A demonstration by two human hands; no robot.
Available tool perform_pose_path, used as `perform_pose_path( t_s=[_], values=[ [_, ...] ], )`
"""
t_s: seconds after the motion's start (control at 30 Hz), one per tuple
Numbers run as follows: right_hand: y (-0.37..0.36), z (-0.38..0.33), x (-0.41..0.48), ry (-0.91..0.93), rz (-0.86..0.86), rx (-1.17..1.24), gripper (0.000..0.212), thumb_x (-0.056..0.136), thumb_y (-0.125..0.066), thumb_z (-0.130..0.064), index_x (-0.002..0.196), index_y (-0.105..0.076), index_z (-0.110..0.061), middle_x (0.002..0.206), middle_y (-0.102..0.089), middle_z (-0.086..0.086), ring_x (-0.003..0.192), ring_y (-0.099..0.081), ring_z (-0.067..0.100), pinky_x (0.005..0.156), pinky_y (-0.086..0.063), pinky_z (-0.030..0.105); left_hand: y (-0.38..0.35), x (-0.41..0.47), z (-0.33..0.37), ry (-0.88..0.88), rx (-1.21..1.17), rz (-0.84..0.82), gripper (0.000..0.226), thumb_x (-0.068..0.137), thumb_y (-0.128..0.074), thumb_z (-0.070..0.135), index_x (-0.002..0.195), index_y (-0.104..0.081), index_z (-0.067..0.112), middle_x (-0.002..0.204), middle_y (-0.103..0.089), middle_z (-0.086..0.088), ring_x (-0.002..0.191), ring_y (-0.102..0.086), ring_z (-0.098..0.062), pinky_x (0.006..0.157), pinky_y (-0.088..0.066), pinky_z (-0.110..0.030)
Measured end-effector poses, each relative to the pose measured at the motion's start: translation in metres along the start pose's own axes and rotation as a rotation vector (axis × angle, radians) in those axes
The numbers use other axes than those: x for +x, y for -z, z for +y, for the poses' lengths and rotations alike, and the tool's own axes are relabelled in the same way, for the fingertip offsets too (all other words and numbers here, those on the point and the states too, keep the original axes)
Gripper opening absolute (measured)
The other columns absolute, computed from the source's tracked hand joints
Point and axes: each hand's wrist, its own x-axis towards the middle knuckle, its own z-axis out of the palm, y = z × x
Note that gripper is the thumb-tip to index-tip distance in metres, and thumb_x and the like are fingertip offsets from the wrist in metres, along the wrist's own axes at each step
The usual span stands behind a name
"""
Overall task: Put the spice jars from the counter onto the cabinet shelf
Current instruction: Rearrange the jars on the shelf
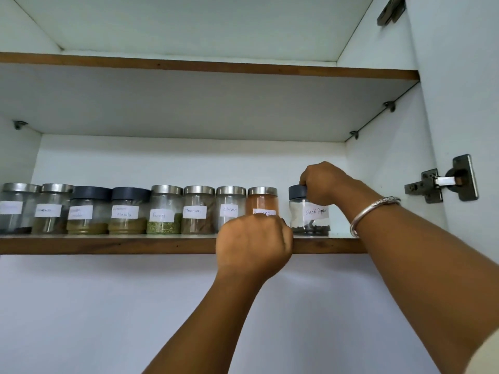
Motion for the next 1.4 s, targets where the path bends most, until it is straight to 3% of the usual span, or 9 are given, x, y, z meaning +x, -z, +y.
perform_pose_path(
  t_s=[0.13, 0.27, 0.37, 0.53, 0.73, 0.97, 1.1, 1.23, 1.4],
  values=[
    [-0.008, -0.007, 0.02, 0.038, -0.064, -0.096, 0.006, 0.085, -0.05, -0.011, 0.082, -0.054, -0.009, 0.086, -0.053, 0.006, 0.08, -0.05, 0.023, 0.067, -0.041, 0.03, -0.003, -0.001, -0.001, 0.002, -0.022, 0.032, 0.032, 0.075, -0.034, 0.034, 0.047, -0.032, 0.02, 0.037, -0.038, 0.006, 0.033, -0.024, -0.014, 0.043, -0.01, -0.012],
    [-0.019, -0.01, 0.031, 0.022, -0.076, -0.097, 0.022, 0.086, -0.048, -0.009, 0.065, -0.043, -0.011, 0.076, -0.049, 0.003, 0.077, -0.05, 0.023, 0.065, -0.042, 0.03, -0.008, -0.001, -0.001, 0.022, -0.027, 0.047, 0.037, 0.075, -0.034, 0.035, 0.045, -0.048, 0.018, 0.039, -0.046, 0.004, 0.032, -0.033, -0.015, 0.04, -0.02, -0.014],
    [-0.032, -0.01, 0.039, 0.027, -0.101, -0.111, 0.007, 0.085, -0.047, -0.006, 0.085, -0.054, -0.008, 0.095, -0.058, 0.008, 0.083, -0.054, 0.024, 0.07, -0.045, 0.03, -0.009, -0.001, 0.001, 0.029, -0.027, 0.064, 0.038, 0.075, -0.035, 0.035, 0.044, -0.048, 0.018, 0.038, -0.047, 0.003, 0.031, -0.041, -0.016, 0.039, -0.026, -0.016],
    [-0.041, -0.004, 0.047, 0.033, -0.117, -0.04, 0.023, 0.082, -0.048, -0.004, 0.101, -0.061, -0.007, 0.104, -0.06, 0.008, 0.083, -0.054, 0.024, 0.078, -0.051, 0.035, -0.008, 0.0, -0.001, 0.023, -0.019, 0.075, 0.037, 0.074, -0.034, 0.034, 0.043, -0.047, 0.018, 0.038, -0.046, 0.004, 0.03, -0.04, -0.016, 0.038, -0.025, -0.017],
    [-0.046, 0.001, 0.042, 0.067, -0.119, 0.021, 0.027, 0.084, -0.047, -0.004, 0.109, -0.052, -0.011, 0.113, -0.05, 0.006, 0.092, -0.047, 0.023, 0.087, -0.047, 0.039, -0.008, 0.0, 0.0, 0.032, -0.008, 0.092, 0.035, 0.073, -0.035, 0.033, 0.042, -0.041, 0.018, 0.037, -0.044, 0.004, 0.03, -0.036, -0.016, 0.04, -0.021, -0.015],
    [-0.044, 0.001, 0.037, 0.066, -0.138, 0.072, 0.042, 0.086, -0.045, -0.001, 0.127, -0.046, -0.007, 0.129, -0.047, 0.013, 0.113, -0.05, 0.029, 0.086, -0.043, 0.032, -0.009, -0.001, 0.0, 0.039, -0.011, 0.1, 0.034, 0.073, -0.035, 0.033, 0.042, -0.037, 0.019, 0.036, -0.042, 0.005, 0.033, -0.026, -0.015, 0.042, -0.017, -0.014],
    [-0.044, 0.0, 0.038, 0.048, -0.139, 0.109, 0.056, 0.086, -0.045, 0.001, 0.14, -0.034, -0.008, 0.138, -0.041, 0.014, 0.122, -0.045, 0.032, 0.099, -0.043, 0.037, -0.01, 0.0, 0.0, 0.035, -0.001, 0.108, 0.035, 0.074, -0.035, 0.035, 0.043, -0.041, 0.019, 0.036, -0.043, 0.005, 0.033, -0.027, -0.014, 0.041, -0.018, -0.014],
    [-0.046, -0.001, 0.038, 0.032, -0.128, 0.13, 0.06, 0.086, -0.045, 0.0, 0.143, -0.029, -0.009, 0.14, -0.038, 0.015, 0.123, -0.044, 0.033, 0.1, -0.043, 0.039, -0.01, 0.0, -0.001, 0.025, -0.015, 0.122, 0.032, 0.074, -0.035, 0.035, 0.046, -0.033, 0.021, 0.037, -0.042, 0.006, 0.033, -0.027, -0.013, 0.041, -0.019, -0.014],
    [-0.045, -0.002, 0.035, -0.029, -0.195, 0.204, 0.086, 0.085, -0.049, 0.004, 0.15, 0.0, -0.025, 0.154, -0.014, 0.017, 0.135, -0.032, 0.035, 0.103, -0.04, 0.04, -0.009, 0.0, -0.001, 0.03, -0.013, 0.122, 0.032, 0.074, -0.034, 0.035, 0.046, -0.033, 0.021, 0.036, -0.04, 0.006, 0.033, -0.027, -0.013, 0.043, -0.014, -0.012]
  ],
)
